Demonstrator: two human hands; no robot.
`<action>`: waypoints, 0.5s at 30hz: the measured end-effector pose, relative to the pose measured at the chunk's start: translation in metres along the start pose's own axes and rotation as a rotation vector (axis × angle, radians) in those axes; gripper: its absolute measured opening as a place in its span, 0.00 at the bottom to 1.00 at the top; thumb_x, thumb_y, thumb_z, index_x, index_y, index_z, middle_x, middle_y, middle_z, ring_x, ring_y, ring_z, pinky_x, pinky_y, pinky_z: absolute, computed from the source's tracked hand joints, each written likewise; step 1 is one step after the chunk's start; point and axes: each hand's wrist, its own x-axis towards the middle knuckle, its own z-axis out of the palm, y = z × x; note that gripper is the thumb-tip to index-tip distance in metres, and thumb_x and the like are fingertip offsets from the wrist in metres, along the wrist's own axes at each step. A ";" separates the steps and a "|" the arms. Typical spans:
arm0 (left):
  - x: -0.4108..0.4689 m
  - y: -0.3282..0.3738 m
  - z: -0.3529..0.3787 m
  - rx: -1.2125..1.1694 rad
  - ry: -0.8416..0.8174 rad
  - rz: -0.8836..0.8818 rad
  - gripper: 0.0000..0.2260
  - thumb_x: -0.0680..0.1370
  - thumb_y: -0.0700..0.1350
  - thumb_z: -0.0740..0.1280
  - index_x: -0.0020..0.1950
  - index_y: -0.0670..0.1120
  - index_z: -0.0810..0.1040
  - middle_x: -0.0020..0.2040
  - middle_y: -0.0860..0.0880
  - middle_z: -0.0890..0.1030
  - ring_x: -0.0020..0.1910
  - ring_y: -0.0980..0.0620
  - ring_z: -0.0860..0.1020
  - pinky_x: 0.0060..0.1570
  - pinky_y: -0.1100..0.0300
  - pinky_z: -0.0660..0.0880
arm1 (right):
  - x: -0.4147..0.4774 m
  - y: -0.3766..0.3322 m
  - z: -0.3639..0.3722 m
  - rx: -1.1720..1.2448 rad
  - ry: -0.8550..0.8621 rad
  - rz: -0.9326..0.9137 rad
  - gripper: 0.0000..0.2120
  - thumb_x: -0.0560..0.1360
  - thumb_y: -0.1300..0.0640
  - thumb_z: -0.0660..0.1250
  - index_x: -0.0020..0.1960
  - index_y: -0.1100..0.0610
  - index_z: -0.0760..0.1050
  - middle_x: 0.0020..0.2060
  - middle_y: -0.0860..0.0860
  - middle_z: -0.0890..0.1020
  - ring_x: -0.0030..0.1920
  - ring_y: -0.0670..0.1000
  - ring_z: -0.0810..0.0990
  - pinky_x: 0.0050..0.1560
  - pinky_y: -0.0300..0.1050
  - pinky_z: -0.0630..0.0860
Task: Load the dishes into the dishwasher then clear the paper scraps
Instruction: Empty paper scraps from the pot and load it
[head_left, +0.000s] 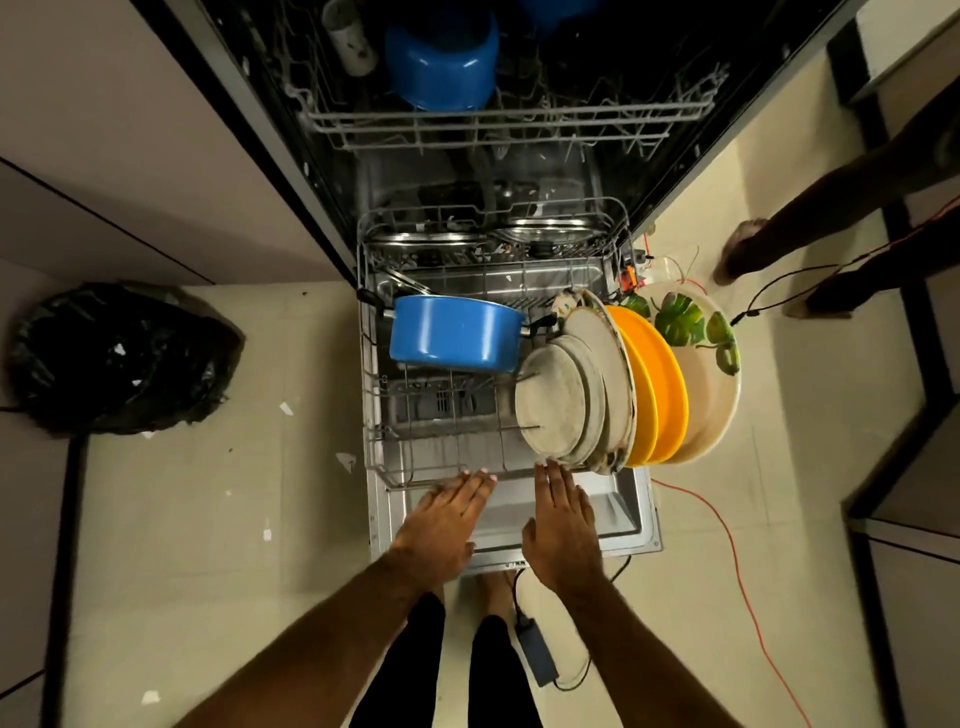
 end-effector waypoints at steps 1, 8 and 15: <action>0.000 0.006 0.003 -0.013 0.003 -0.012 0.45 0.81 0.52 0.65 0.81 0.50 0.31 0.82 0.50 0.35 0.82 0.48 0.40 0.80 0.46 0.48 | -0.003 0.002 0.002 -0.010 -0.002 0.000 0.40 0.80 0.54 0.64 0.85 0.57 0.48 0.84 0.56 0.50 0.84 0.58 0.50 0.81 0.56 0.50; 0.005 0.040 0.018 -0.052 0.051 -0.218 0.48 0.79 0.54 0.66 0.80 0.48 0.30 0.81 0.48 0.33 0.82 0.45 0.39 0.80 0.43 0.49 | -0.012 0.020 0.023 -0.117 0.009 -0.030 0.49 0.73 0.51 0.71 0.85 0.57 0.47 0.84 0.56 0.48 0.83 0.62 0.52 0.80 0.62 0.52; 0.013 0.051 0.026 -0.026 0.066 -0.337 0.48 0.79 0.51 0.65 0.78 0.48 0.26 0.79 0.47 0.28 0.80 0.42 0.34 0.79 0.39 0.45 | -0.004 0.023 0.032 -0.103 0.012 -0.017 0.52 0.72 0.54 0.73 0.85 0.54 0.43 0.85 0.53 0.46 0.84 0.61 0.47 0.80 0.64 0.50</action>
